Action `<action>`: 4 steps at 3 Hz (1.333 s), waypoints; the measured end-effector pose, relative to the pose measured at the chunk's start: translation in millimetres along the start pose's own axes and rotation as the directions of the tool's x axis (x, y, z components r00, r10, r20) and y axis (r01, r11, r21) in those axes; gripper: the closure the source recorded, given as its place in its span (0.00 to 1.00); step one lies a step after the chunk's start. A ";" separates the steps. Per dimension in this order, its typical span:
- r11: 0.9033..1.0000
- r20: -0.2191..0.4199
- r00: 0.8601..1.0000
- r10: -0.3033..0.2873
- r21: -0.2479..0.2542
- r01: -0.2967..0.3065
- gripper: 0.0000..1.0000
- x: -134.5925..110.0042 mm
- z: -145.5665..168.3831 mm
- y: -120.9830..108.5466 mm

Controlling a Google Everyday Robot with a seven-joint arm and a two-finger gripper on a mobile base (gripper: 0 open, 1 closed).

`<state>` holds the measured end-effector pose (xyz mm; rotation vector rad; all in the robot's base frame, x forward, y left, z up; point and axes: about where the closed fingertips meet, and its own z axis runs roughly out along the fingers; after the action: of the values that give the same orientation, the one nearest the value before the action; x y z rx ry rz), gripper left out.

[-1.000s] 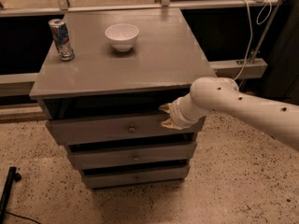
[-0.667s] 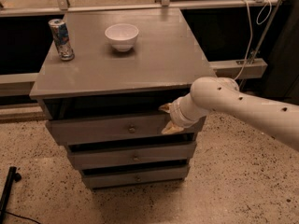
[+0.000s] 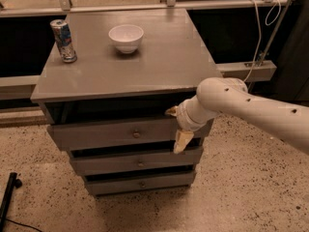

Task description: Open top drawer

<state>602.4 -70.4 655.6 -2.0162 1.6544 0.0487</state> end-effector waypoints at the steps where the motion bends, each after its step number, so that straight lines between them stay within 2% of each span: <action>1: 1.000 -0.072 0.997 0.001 0.016 0.000 0.00 15.5 11.1 -0.6; 2: 0.999 -0.131 0.991 -0.009 0.044 0.015 0.00 27.2 19.9 -1.0; 3: 0.998 -0.181 0.983 -0.031 0.052 0.041 0.00 28.4 22.8 -2.7; 4: 0.998 -0.175 0.984 -0.038 0.046 0.047 0.19 20.6 13.3 -3.2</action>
Offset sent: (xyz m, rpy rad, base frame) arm 0.0218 -0.0265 -0.0366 -0.1746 -0.1118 -0.0844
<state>614.5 -83.1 638.1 -2.0665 1.6986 -0.1878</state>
